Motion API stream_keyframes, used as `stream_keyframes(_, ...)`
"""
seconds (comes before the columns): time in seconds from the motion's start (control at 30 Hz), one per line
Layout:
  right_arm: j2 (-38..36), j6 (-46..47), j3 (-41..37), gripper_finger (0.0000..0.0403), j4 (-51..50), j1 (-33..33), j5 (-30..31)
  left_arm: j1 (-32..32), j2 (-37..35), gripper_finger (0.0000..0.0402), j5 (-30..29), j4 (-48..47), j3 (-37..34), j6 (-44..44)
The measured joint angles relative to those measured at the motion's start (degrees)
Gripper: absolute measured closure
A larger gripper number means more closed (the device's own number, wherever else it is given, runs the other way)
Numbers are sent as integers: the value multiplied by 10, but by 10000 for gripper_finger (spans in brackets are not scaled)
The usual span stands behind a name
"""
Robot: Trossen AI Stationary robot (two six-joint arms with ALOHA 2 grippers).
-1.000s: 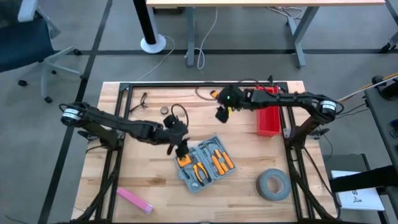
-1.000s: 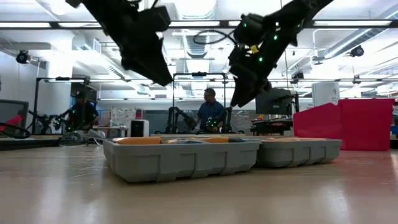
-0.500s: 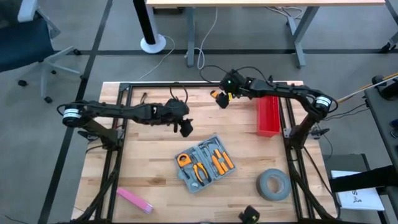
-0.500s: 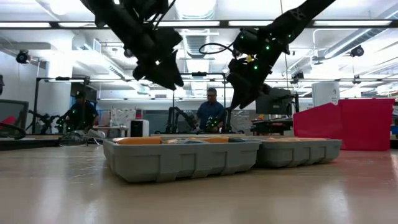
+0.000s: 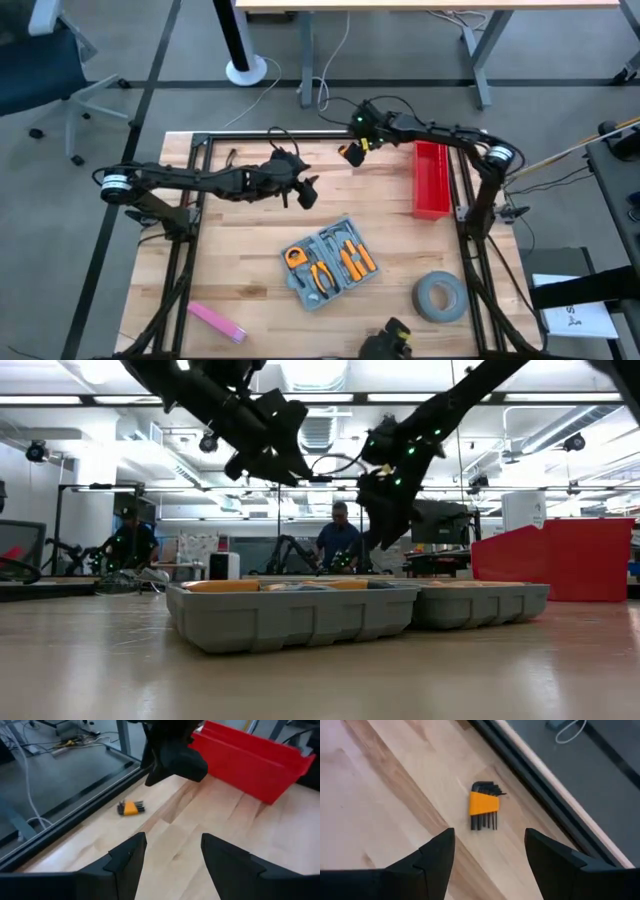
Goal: Prefit tool cases
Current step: Put the yellow hex key set into the gray pre-fit tool case
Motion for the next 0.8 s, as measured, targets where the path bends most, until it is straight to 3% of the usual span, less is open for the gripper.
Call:
stream_keyframes(0.3,101,-20,112,180,-54,-4,-20,8,0,198,9,-1,-29,-3)
stream_keyframes(0.8,115,-50,117,182,-81,-17,-30,6,2,198,51,25,-93,-171)
